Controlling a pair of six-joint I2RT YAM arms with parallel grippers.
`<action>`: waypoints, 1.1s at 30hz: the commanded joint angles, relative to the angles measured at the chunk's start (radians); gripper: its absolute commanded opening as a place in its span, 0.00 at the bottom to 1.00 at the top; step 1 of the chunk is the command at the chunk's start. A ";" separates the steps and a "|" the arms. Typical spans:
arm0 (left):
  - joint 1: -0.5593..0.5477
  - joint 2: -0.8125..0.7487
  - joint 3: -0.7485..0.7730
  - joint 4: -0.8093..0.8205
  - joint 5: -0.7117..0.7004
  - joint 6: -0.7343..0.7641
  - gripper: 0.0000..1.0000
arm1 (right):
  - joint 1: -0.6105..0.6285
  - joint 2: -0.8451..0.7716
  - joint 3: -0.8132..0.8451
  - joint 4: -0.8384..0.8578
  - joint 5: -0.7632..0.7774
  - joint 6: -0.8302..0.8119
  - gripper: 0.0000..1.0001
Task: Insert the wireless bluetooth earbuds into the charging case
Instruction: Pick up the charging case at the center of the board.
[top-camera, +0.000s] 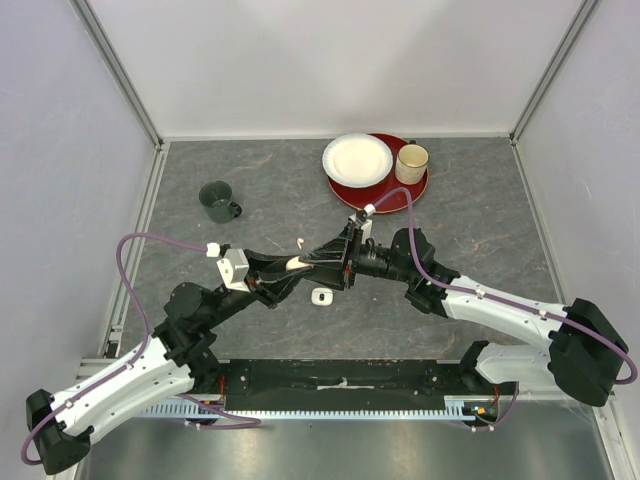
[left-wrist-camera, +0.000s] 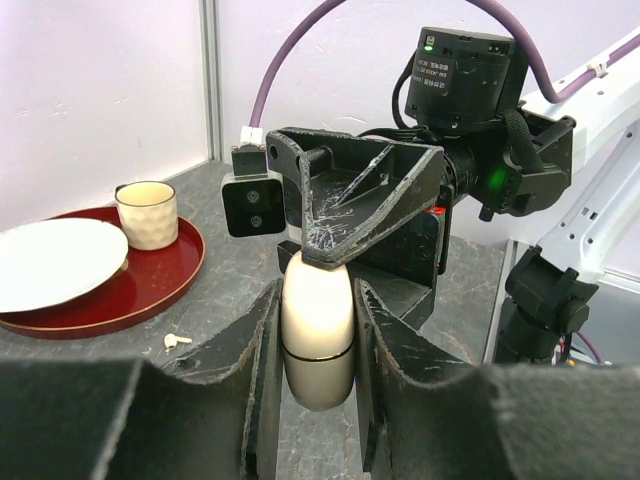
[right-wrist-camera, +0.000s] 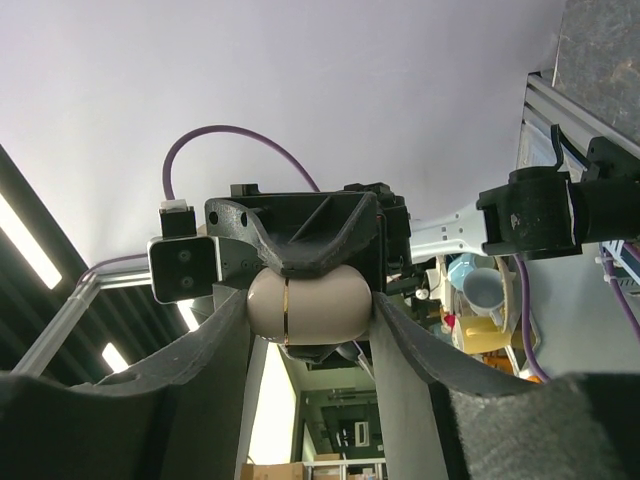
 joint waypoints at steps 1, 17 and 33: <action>-0.004 0.010 -0.007 0.017 -0.007 -0.031 0.11 | 0.003 -0.001 0.006 0.100 -0.005 0.018 0.21; -0.006 -0.053 -0.002 -0.045 -0.120 -0.122 0.79 | -0.005 -0.026 -0.057 0.118 0.083 0.024 0.00; -0.004 -0.024 -0.024 -0.020 -0.041 -0.114 0.72 | -0.014 -0.018 -0.062 0.166 0.075 0.054 0.00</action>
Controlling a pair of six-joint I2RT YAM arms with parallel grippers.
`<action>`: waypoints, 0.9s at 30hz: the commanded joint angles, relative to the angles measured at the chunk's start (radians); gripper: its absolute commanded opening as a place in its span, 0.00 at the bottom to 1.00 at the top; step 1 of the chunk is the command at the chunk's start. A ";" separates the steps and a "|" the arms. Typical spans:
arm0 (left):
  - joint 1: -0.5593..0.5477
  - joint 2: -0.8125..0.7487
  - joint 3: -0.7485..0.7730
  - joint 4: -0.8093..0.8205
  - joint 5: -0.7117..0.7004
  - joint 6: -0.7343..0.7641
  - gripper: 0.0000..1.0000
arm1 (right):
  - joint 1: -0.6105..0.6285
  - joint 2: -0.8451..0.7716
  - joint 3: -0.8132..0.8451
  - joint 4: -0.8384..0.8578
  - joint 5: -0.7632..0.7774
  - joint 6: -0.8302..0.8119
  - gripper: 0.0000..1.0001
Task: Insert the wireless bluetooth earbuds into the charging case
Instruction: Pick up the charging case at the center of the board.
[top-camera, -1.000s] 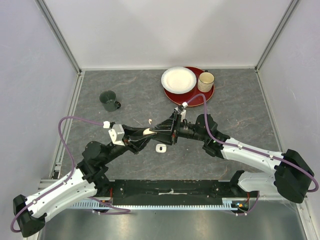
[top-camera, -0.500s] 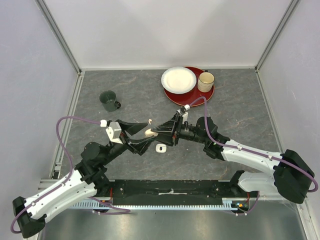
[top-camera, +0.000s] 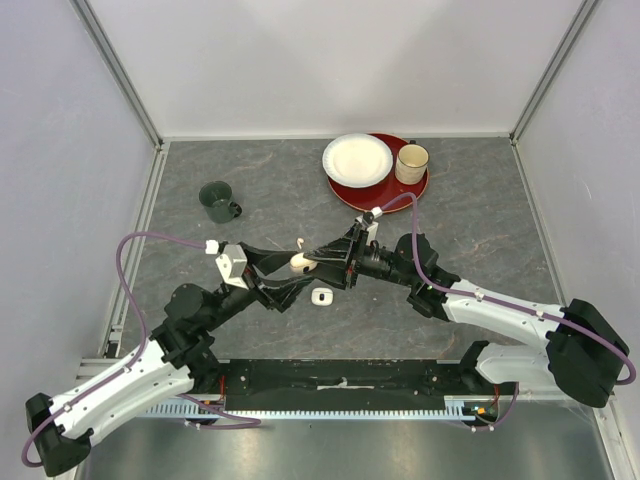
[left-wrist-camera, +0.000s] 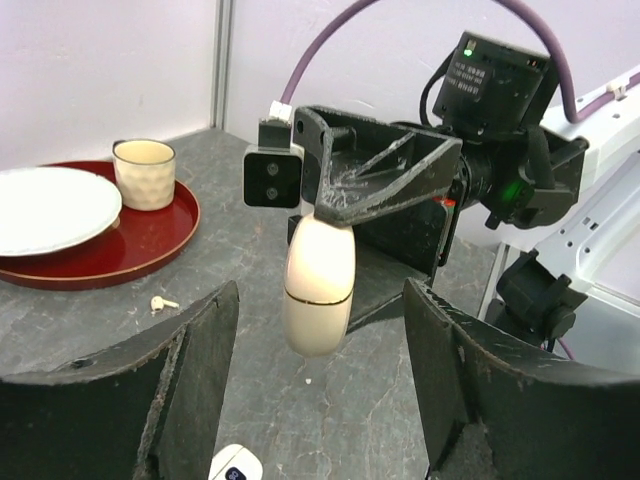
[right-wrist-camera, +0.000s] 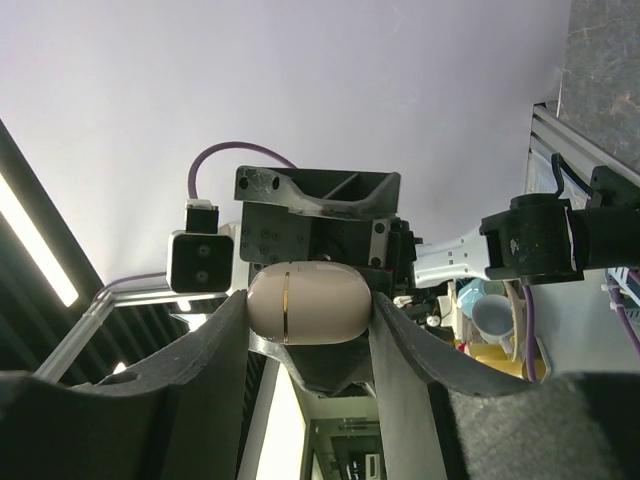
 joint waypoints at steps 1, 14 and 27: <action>-0.004 0.035 -0.020 0.078 0.030 -0.018 0.71 | -0.004 -0.014 0.002 0.080 0.009 0.030 0.00; -0.004 0.062 -0.063 0.224 0.013 -0.018 0.50 | -0.004 -0.025 -0.015 0.093 0.012 0.041 0.00; -0.004 0.062 -0.091 0.290 0.039 -0.015 0.42 | -0.004 -0.019 -0.021 0.112 0.001 0.051 0.00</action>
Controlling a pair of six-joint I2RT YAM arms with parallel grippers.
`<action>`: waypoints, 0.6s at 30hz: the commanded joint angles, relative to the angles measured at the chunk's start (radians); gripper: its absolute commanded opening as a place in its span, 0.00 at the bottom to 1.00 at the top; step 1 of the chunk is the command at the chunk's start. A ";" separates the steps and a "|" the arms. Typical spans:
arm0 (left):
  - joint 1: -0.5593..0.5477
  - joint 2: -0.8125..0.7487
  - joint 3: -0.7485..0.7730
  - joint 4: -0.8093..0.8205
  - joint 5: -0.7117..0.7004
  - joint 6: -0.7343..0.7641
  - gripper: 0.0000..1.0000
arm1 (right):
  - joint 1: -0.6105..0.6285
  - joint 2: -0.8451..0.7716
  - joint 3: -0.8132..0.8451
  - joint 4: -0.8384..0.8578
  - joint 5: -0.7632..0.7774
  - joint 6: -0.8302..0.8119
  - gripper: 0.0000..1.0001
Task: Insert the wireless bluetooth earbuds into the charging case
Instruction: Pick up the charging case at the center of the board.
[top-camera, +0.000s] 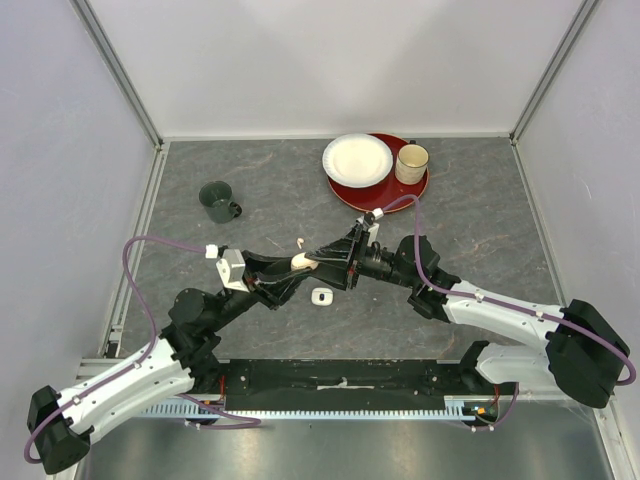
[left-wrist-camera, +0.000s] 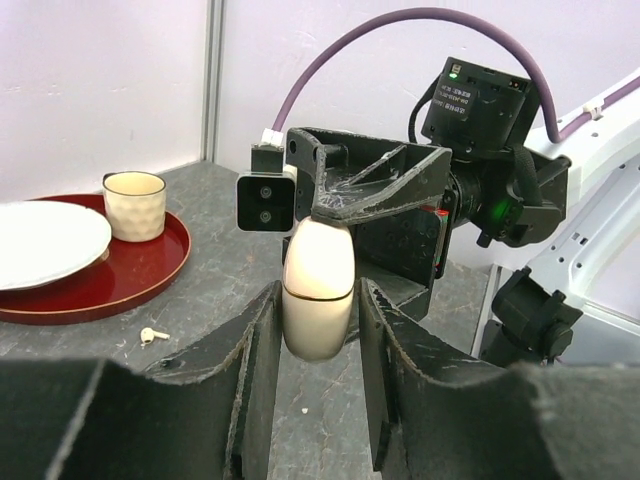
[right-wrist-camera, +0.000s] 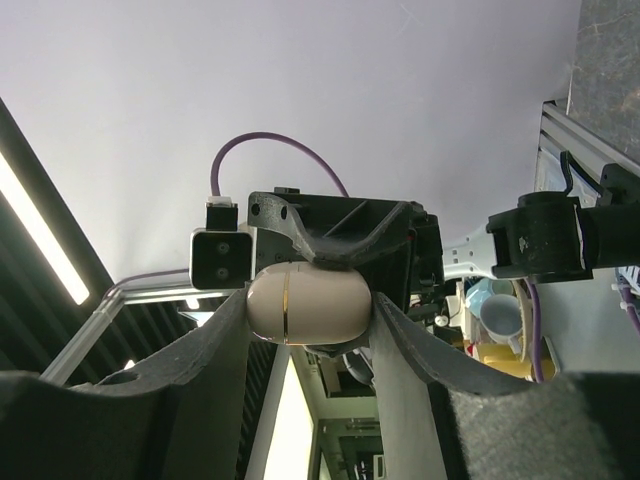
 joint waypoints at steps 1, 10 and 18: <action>-0.004 0.011 -0.003 0.068 0.020 -0.009 0.42 | -0.001 -0.015 -0.004 0.082 -0.001 0.031 0.00; -0.004 0.046 0.008 0.078 0.043 -0.007 0.40 | -0.001 -0.004 0.002 0.118 -0.007 0.039 0.01; -0.004 0.075 0.008 0.151 -0.005 -0.009 0.29 | -0.001 0.002 -0.016 0.133 -0.010 0.053 0.01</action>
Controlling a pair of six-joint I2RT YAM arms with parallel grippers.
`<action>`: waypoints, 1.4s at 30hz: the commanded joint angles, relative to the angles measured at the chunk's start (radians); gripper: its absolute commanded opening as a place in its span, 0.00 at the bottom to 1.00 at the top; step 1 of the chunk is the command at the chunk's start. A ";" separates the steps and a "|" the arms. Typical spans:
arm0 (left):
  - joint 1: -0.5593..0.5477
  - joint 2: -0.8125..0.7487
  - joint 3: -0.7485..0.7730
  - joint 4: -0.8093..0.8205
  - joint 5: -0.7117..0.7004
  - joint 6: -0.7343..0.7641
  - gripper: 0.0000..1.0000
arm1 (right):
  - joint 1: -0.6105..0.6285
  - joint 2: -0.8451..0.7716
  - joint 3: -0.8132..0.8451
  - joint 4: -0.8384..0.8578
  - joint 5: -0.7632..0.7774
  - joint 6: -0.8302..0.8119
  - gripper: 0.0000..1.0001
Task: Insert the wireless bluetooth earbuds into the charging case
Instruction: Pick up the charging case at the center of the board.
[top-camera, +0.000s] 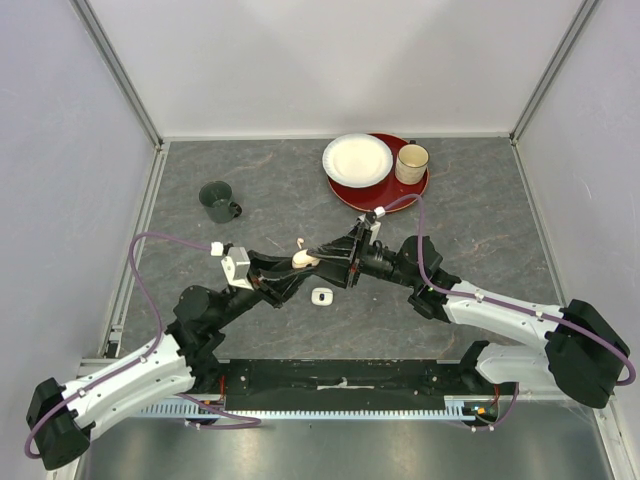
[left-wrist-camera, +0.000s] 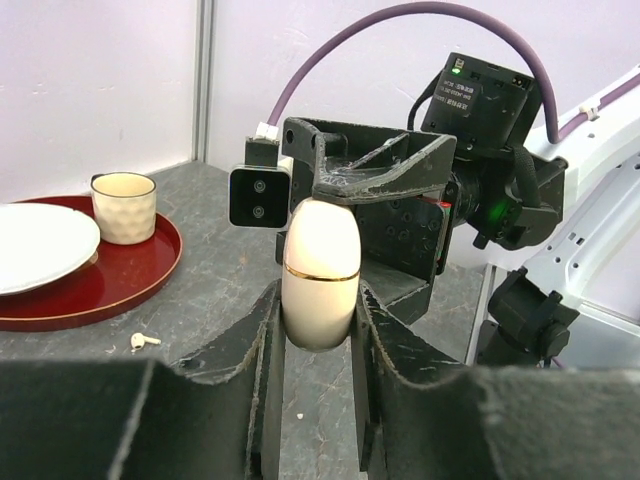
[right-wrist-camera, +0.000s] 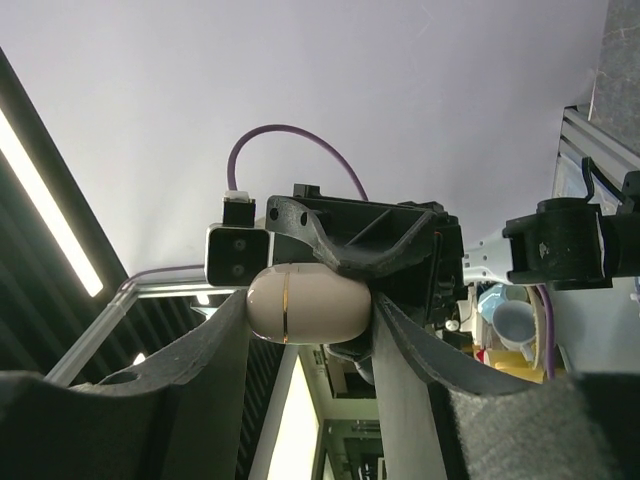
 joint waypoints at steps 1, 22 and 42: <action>-0.006 0.014 0.009 0.089 -0.025 0.006 0.31 | -0.001 0.000 -0.009 0.084 -0.005 0.036 0.01; -0.004 0.052 0.023 0.106 0.026 -0.028 0.32 | -0.001 0.000 -0.019 0.084 0.003 0.039 0.01; -0.004 0.058 0.022 0.115 0.047 -0.036 0.02 | -0.002 -0.024 -0.030 0.065 0.030 0.014 0.23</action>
